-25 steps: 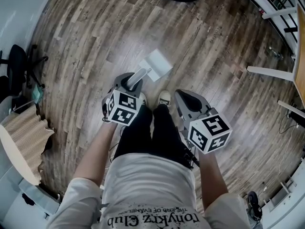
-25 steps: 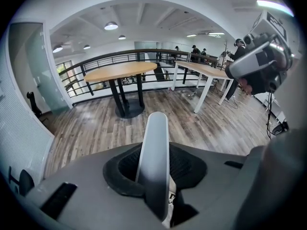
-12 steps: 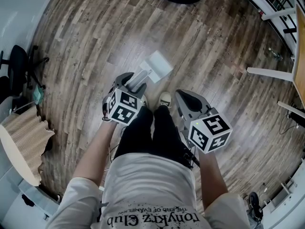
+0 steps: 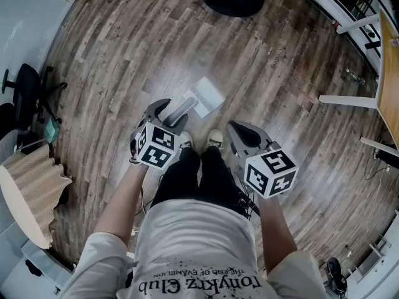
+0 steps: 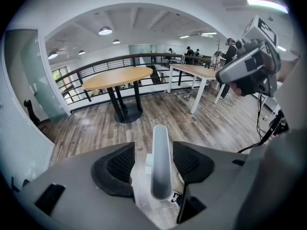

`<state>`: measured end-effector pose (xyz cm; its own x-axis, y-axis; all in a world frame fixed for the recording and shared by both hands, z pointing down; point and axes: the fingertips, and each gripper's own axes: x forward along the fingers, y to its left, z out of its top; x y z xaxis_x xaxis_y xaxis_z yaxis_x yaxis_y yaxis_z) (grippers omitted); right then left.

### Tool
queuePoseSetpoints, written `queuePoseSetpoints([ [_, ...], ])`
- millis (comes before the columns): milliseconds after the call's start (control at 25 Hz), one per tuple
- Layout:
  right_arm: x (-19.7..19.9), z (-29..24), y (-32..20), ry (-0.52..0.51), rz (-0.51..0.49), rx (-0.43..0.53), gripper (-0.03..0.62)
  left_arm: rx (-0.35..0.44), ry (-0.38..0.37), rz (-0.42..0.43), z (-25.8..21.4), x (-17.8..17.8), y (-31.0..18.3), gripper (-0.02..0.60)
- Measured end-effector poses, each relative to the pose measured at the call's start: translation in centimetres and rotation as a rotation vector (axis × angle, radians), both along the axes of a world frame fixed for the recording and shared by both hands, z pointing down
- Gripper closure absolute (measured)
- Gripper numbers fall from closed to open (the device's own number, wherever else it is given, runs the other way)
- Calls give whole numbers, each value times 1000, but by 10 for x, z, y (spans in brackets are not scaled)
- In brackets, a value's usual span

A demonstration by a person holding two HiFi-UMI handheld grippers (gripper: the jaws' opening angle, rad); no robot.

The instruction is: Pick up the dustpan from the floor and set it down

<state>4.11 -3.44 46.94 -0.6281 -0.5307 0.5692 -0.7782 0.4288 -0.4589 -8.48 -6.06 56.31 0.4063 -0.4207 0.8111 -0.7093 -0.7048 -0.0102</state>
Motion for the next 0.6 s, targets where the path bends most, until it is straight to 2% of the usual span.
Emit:
queuePoseSetpoints([
  [160,-5,-17,3,26,-9,38,569,35,81,-77,-34,-12,-5,324],
  [280,-8,-27,5,57,-19,63,569,64,100,-88,-60,-16,-2,333],
  [440,-12,-37,14,77,-28,69,569,85,107,-62,-87,-11,21,402],
  [600,-19,-48,23,79,-38,91,569,95,164,-95,-111,-14,38,507],
])
